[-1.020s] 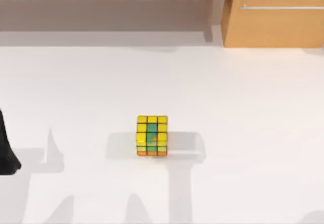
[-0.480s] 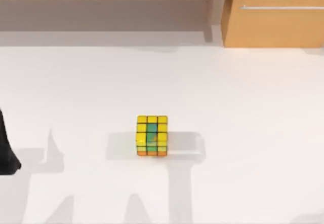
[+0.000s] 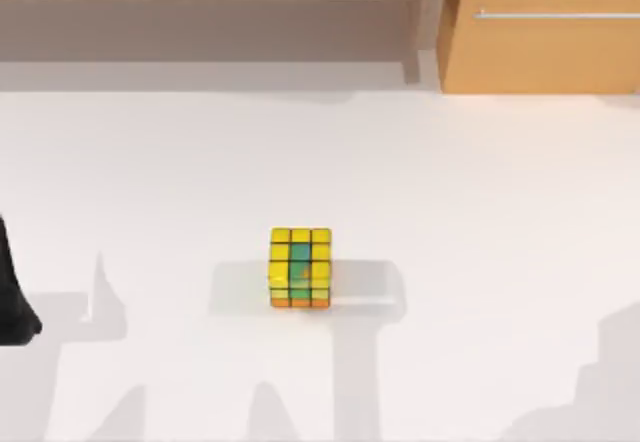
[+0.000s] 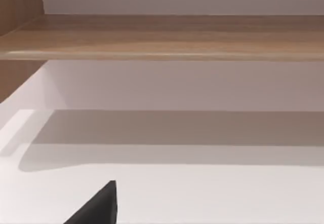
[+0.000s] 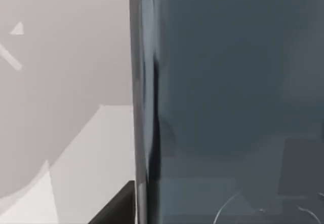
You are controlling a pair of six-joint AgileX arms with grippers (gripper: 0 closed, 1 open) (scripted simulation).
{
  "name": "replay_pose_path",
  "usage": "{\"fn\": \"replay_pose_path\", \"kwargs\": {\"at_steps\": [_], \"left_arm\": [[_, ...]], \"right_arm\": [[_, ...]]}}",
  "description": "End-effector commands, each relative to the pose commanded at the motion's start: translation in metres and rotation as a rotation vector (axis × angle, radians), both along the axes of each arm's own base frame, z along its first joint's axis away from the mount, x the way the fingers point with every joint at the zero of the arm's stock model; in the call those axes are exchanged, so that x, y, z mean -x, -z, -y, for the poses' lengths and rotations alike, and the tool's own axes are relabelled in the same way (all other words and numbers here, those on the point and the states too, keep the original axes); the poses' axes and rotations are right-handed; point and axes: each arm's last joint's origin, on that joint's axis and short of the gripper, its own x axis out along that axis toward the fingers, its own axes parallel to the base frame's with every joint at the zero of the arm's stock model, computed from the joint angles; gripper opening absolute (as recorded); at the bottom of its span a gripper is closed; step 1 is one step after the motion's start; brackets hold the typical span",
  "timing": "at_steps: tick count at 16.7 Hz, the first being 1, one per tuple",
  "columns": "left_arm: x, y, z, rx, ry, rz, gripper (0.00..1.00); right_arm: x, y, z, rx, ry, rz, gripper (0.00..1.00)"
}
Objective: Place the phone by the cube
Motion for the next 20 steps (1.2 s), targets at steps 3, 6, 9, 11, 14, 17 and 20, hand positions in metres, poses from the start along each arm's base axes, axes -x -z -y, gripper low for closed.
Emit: {"fn": "replay_pose_path", "kwargs": {"at_steps": [3, 6, 9, 11, 14, 17, 20], "left_arm": [[0.0, 0.0, 0.0, 0.0, 0.0, 0.0, 1.0], [0.0, 0.0, 0.0, 0.0, 0.0, 0.0, 1.0], [0.0, 0.0, 0.0, 0.0, 0.0, 0.0, 1.0], [0.0, 0.0, 0.0, 0.0, 0.0, 0.0, 1.0], [0.0, 0.0, 0.0, 0.0, 0.0, 0.0, 1.0], [0.0, 0.0, 0.0, 0.0, 0.0, 0.0, 1.0], [0.0, 0.0, 0.0, 0.0, 0.0, 0.0, 1.0]], "right_arm": [[-0.03, -0.022, -0.016, -0.005, 0.047, 0.066, 0.0], [-0.062, -0.041, -0.045, -0.038, 0.102, 0.11, 0.0], [-0.088, -0.054, -0.084, -0.084, 0.161, 0.12, 0.0], [-0.101, -0.057, -0.114, -0.115, 0.202, 0.106, 0.0], [-0.113, -0.057, -0.161, -0.15, 0.265, 0.066, 0.0], [-0.117, -0.052, -0.208, -0.163, 0.321, 0.015, 0.0], [-0.114, -0.044, -0.249, -0.156, 0.369, -0.03, 0.0]]}}
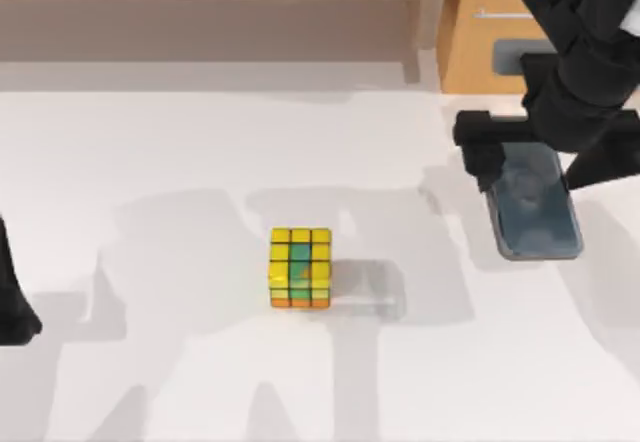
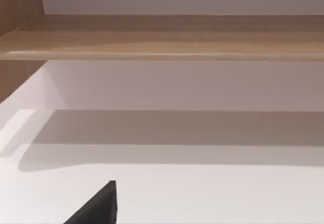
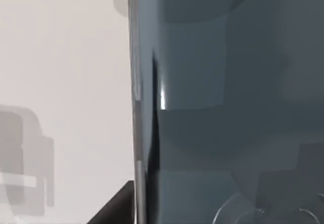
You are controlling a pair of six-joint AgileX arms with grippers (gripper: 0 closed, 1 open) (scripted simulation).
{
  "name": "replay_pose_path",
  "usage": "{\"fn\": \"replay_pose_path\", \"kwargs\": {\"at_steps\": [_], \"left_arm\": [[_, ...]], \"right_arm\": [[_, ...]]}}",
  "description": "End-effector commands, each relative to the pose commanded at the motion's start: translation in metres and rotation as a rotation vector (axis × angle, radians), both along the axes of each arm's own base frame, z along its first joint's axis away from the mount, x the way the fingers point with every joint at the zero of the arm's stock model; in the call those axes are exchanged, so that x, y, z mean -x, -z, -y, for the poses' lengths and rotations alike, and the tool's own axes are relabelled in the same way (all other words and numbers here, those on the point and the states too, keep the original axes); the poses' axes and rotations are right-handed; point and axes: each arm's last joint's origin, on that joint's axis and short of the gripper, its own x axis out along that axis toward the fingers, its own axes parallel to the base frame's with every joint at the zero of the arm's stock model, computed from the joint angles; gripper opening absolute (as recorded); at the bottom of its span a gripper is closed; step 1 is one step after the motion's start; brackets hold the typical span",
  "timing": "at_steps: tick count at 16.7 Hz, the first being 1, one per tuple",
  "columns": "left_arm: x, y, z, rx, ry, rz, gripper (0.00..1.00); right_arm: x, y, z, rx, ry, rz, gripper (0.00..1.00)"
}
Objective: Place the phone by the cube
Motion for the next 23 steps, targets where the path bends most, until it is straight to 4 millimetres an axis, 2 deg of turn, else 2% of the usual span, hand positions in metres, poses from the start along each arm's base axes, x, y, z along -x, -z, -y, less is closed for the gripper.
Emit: {"fn": "replay_pose_path", "kwargs": {"at_steps": [5, 9, 18, 23], "left_arm": [[0.0, 0.0, 0.0, 0.0, 0.0, 0.0, 1.0], [0.0, 0.0, 0.0, 0.0, 0.0, 0.0, 1.0], [0.0, 0.0, 0.0, 0.0, 0.0, 0.0, 1.0], [0.0, 0.0, 0.0, 0.0, 0.0, 0.0, 1.0]], "right_arm": [[0.013, 0.017, -0.049, 0.036, 0.052, -0.07, 0.0], [0.022, 0.028, -0.069, 0.07, 0.073, -0.104, 0.0], [0.023, 0.029, -0.071, 0.075, 0.083, -0.108, 0.0], [0.024, 0.019, -0.07, 0.059, 0.108, -0.081, 0.0]]}}
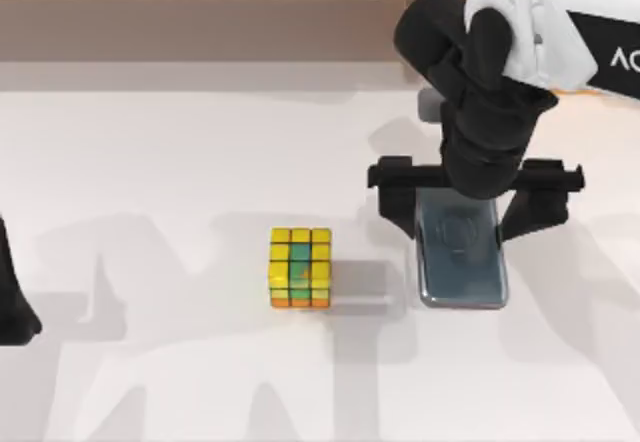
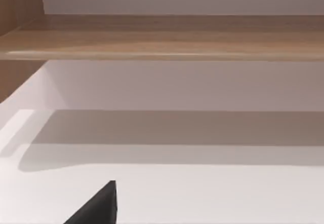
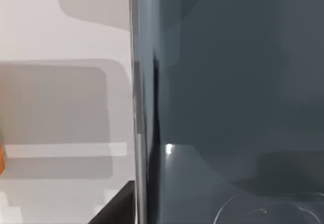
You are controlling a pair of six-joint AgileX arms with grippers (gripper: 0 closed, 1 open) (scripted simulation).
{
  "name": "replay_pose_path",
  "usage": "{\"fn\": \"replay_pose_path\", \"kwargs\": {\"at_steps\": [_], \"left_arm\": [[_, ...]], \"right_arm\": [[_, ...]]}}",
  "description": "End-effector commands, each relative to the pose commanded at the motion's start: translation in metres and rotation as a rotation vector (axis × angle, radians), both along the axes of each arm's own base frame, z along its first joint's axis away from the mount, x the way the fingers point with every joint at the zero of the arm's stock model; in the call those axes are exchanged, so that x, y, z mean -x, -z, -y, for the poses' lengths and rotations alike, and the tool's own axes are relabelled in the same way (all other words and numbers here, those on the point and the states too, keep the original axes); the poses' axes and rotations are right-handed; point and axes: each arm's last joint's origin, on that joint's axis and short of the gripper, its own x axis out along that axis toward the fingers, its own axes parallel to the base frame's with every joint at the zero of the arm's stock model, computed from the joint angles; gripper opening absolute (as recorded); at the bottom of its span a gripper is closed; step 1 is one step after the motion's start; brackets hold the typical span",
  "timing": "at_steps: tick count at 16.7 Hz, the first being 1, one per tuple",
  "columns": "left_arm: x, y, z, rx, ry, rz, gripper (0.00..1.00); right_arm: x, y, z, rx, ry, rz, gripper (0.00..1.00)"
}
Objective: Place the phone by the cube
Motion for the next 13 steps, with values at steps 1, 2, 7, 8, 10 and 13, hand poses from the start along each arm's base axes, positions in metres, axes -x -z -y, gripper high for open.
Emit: {"fn": "replay_pose_path", "kwargs": {"at_steps": [1, 2, 7, 8, 10, 13], "left_arm": [[0.0, 0.0, 0.0, 0.0, 0.0, 0.0, 1.0], [0.0, 0.0, 0.0, 0.0, 0.0, 0.0, 1.0], [0.0, 0.0, 0.0, 0.0, 0.0, 0.0, 1.0], [0.0, 0.0, 0.0, 0.0, 0.0, 0.0, 1.0], [0.0, 0.0, 0.0, 0.0, 0.0, 0.0, 1.0], [0.0, 0.0, 0.0, 0.0, 0.0, 0.0, 1.0]], "right_arm": [[0.0, -0.004, 0.0, -0.005, 0.008, 0.011, 0.0], [0.001, -0.008, 0.001, -0.011, 0.016, 0.023, 0.0], [0.004, -0.033, 0.003, -0.049, 0.063, 0.098, 0.0], [0.005, -0.039, 0.004, -0.058, 0.073, 0.115, 0.0], [0.006, -0.049, 0.005, -0.077, 0.092, 0.149, 0.0], [0.008, -0.064, 0.007, -0.107, 0.116, 0.198, 0.0]]}}
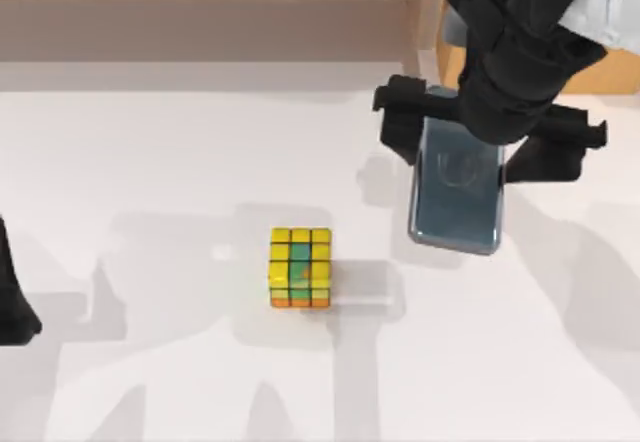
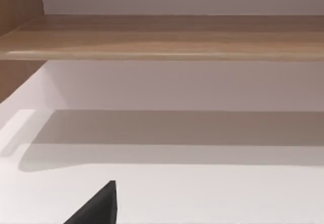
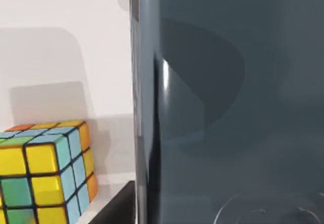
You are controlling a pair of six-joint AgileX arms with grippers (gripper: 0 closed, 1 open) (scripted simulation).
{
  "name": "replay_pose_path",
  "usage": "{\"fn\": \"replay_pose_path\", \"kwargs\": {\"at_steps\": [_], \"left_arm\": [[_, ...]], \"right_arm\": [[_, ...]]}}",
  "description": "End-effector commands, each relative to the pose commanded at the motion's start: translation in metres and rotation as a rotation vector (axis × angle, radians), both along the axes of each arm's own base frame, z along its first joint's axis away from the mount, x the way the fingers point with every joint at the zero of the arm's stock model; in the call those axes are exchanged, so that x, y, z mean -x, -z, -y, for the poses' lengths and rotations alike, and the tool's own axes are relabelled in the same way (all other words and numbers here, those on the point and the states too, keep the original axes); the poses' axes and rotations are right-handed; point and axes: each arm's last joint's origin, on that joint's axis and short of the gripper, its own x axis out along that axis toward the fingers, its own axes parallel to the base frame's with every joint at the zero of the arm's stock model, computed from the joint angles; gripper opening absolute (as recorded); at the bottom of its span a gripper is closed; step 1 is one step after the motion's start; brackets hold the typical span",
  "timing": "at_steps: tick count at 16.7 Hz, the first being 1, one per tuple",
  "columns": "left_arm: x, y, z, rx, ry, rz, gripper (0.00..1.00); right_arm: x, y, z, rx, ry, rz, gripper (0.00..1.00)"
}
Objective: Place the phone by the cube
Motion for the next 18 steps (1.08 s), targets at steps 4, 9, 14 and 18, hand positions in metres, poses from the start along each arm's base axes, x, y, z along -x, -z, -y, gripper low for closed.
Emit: {"fn": "replay_pose_path", "kwargs": {"at_steps": [4, 9, 14, 18], "left_arm": [[0.0, 0.0, 0.0, 0.0, 0.0, 0.0, 1.0], [0.0, 0.0, 0.0, 0.0, 0.0, 0.0, 1.0], [0.0, 0.0, 0.0, 0.0, 0.0, 0.0, 1.0], [0.0, 0.0, 0.0, 0.0, 0.0, 0.0, 1.0]], "right_arm": [[0.001, -0.015, 0.001, -0.035, 0.019, 0.058, 0.0], [0.0, -0.022, 0.001, -0.062, 0.018, 0.104, 0.0], [-0.004, -0.013, -0.003, -0.061, -0.012, 0.106, 0.0], [-0.009, 0.009, -0.007, -0.036, -0.051, 0.067, 0.0]]}}
